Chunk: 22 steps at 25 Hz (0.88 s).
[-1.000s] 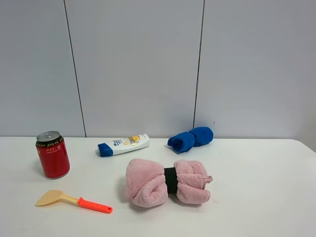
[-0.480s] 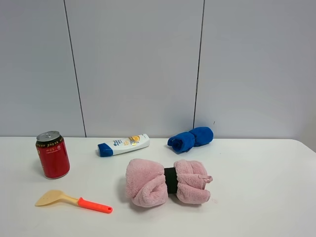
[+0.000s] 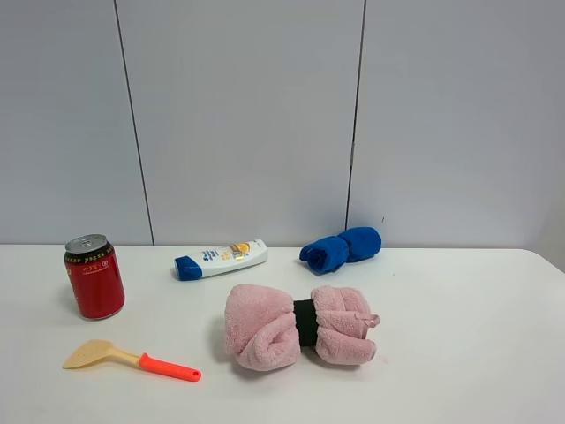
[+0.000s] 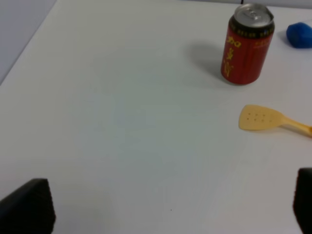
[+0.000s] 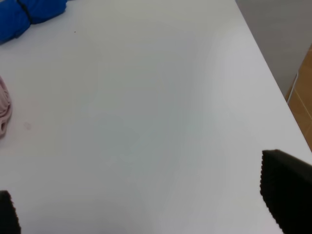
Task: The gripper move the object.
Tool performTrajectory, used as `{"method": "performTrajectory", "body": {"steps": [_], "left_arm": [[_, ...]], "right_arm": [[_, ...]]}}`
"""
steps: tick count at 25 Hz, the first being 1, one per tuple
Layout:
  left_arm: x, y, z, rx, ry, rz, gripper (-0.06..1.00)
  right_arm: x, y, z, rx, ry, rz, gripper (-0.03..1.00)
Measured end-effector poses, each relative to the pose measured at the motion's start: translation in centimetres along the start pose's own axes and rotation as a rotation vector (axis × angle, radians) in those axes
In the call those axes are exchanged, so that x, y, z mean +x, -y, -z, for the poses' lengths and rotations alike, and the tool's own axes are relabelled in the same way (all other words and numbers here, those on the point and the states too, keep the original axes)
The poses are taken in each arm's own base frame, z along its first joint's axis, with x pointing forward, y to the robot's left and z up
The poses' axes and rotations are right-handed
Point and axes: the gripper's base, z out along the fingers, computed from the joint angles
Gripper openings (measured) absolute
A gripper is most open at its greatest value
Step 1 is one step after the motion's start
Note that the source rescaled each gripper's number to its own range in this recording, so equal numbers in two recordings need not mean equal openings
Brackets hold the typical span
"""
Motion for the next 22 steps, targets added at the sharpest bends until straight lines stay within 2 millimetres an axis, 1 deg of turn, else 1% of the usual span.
{"method": "performTrajectory", "body": {"steps": [22], "left_arm": [[0.00,0.00,0.00,0.000,0.000,0.000,1.00]], "right_arm": [[0.00,0.00,0.00,0.000,0.000,0.000,1.00]]}}
